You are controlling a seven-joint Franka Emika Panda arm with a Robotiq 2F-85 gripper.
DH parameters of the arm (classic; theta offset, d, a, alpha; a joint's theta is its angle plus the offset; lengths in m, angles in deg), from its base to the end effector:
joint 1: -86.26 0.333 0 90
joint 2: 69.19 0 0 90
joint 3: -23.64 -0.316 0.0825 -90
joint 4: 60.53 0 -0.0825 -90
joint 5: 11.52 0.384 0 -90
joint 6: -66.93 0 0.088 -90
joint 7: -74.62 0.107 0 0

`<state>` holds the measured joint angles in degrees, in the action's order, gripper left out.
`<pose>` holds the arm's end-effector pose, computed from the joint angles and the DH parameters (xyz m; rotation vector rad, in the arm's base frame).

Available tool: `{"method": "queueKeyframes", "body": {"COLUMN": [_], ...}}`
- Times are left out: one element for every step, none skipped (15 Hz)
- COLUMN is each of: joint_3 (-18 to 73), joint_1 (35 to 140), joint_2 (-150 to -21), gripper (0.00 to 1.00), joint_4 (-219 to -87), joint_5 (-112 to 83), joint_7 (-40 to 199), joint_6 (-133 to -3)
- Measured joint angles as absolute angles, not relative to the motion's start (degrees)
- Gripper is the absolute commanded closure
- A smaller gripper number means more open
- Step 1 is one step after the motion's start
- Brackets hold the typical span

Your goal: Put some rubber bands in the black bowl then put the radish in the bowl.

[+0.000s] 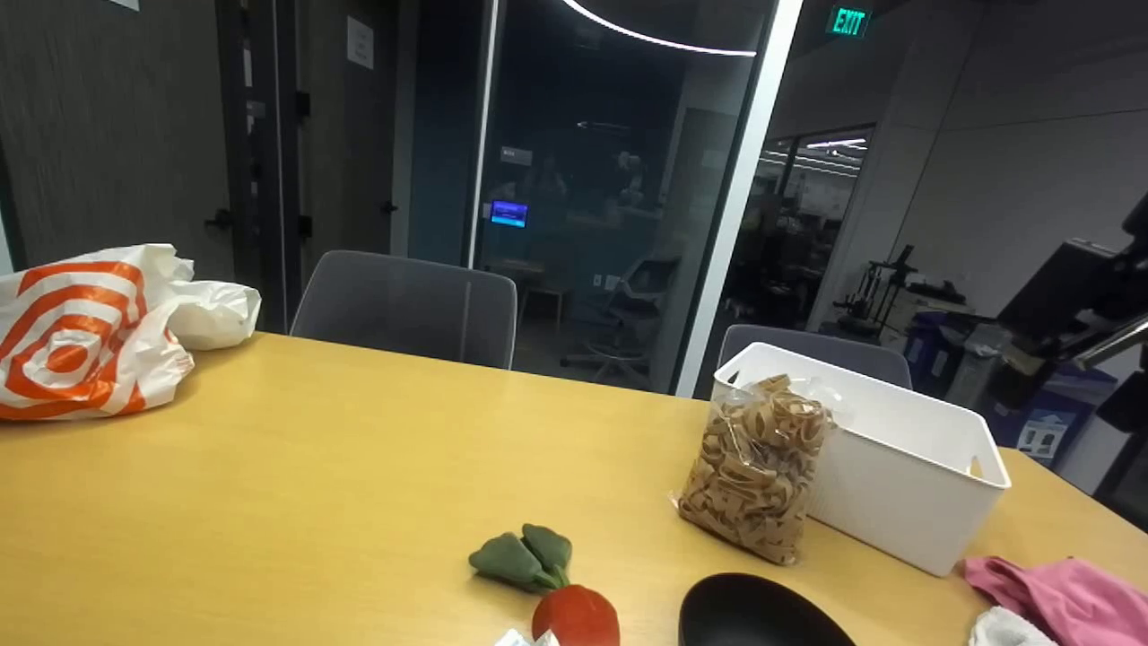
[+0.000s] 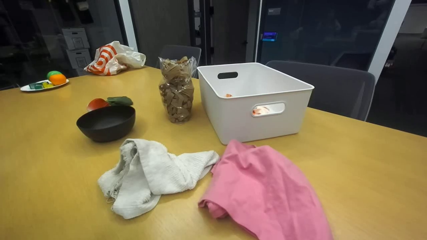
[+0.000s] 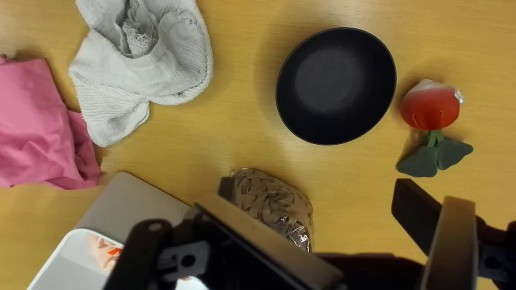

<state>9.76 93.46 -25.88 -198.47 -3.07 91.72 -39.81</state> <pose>0.3136 0.1526 0.5751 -3.0872 0.0109 -0.3016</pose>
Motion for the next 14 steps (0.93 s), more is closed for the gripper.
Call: {"method": "queueKeyframes", "body": {"joint_3": [9.76,9.76,9.76,9.76,9.76,9.76,9.76,9.76,9.76,9.74,9.72,9.66,9.52,9.26], "joint_1": [93.46,93.46,93.46,93.46,93.46,93.46,93.46,93.46,93.46,93.46,93.46,93.48,93.53,93.59], "joint_2": [-25.88,-25.88,-25.88,-25.88,-25.88,-25.88,-25.88,-25.88,-25.90,-25.95,-26.07,-26.29,-26.62,-27.12], "gripper": [0.00,0.00,0.00,0.00,0.00,0.00,0.00,0.00,0.00,0.00,0.00,0.00,0.00,0.00], "joint_4": [-198.47,-198.47,-198.47,-198.47,-198.47,-198.47,-198.47,-198.47,-198.54,-198.66,-198.78,-198.95,-199.09,-199.15], "joint_5": [-3.07,-3.07,-3.07,-3.07,-3.07,-3.07,-3.07,-3.07,-3.07,-3.06,-3.02,-2.99,-2.99,-2.99], "joint_7": [91.72,91.72,91.72,91.72,91.72,91.72,91.72,91.72,91.73,91.72,91.73,91.73,91.71,91.56], "joint_6": [-39.81,-39.81,-39.81,-39.81,-39.81,-39.81,-39.81,-39.81,-40.11,-40.60,-41.27,-42.11,-43.05,-44.26]}}
